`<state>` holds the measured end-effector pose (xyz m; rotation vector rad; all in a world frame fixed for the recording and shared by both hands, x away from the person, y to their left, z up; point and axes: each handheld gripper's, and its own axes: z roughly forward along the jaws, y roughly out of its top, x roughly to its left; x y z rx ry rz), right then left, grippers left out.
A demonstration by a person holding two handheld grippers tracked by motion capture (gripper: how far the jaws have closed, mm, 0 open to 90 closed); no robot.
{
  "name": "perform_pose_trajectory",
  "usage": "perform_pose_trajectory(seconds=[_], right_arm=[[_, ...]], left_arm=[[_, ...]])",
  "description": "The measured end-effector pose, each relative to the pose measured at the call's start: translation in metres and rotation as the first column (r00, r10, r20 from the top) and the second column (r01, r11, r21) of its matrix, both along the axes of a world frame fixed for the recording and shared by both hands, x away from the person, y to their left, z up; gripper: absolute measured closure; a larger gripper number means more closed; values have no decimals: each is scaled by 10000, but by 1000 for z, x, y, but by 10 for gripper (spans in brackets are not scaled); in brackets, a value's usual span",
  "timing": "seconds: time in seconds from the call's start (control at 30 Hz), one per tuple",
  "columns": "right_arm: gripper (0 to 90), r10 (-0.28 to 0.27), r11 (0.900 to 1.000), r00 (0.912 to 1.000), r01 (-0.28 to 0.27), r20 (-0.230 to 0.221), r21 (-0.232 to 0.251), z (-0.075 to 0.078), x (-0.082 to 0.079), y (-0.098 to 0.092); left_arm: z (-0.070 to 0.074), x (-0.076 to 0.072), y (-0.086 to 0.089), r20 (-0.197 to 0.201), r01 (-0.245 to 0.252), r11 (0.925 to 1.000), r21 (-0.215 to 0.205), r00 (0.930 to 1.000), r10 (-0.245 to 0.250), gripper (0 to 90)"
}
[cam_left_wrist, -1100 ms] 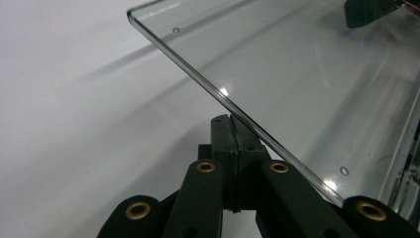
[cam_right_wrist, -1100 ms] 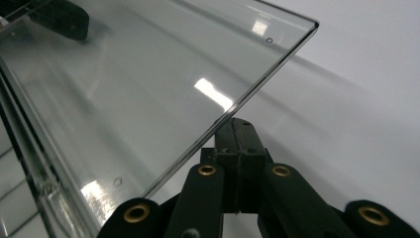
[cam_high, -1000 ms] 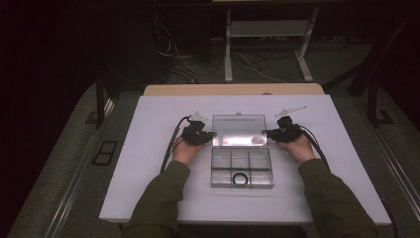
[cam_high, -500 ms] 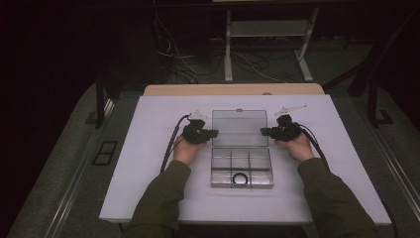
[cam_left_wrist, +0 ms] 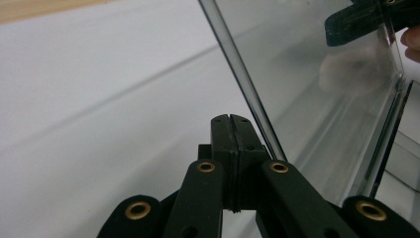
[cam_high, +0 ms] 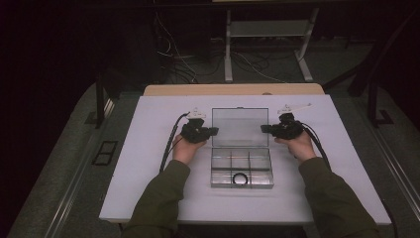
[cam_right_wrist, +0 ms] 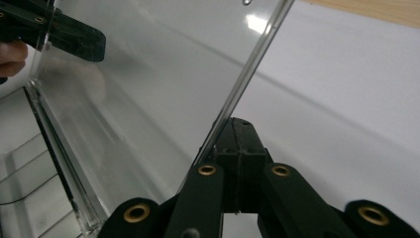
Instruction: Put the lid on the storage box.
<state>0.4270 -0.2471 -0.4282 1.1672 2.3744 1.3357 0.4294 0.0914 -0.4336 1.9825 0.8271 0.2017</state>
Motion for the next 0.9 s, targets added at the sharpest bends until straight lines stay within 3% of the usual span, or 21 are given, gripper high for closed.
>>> perform_pose_trajectory(seconds=[0.6, 0.9], right_arm=[[892, 137, 9986, 9993, -155, 350, 507, 15, -4, -3], [892, 191, 9973, 9985, -226, 508, 693, 23, -7, -3]], left_arm=[[19, -4, 5, 480, -61, 9988, -488, 9988, 85, 889], [28, -7, 10, 759, -193, 9987, -464, 9969, 228, 869]])
